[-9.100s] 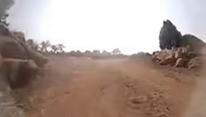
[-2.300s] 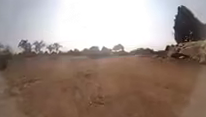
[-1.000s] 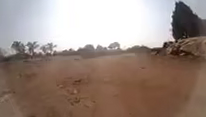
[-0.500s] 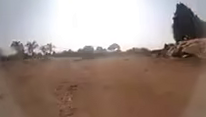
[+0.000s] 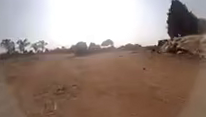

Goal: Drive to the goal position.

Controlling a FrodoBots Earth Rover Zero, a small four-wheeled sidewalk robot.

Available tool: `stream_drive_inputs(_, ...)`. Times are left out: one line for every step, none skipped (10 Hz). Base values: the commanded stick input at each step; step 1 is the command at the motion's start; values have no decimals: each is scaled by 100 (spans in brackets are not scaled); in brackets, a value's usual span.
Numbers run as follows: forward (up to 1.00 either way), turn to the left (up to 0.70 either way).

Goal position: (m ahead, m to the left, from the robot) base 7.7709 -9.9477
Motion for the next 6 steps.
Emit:
stream_drive_inputs(70, 0)
stream_drive_inputs(70, 0)
stream_drive_inputs(70, 0)
stream_drive_inputs(70, 0)
stream_drive_inputs(70, 0)
stream_drive_inputs(70, 0)
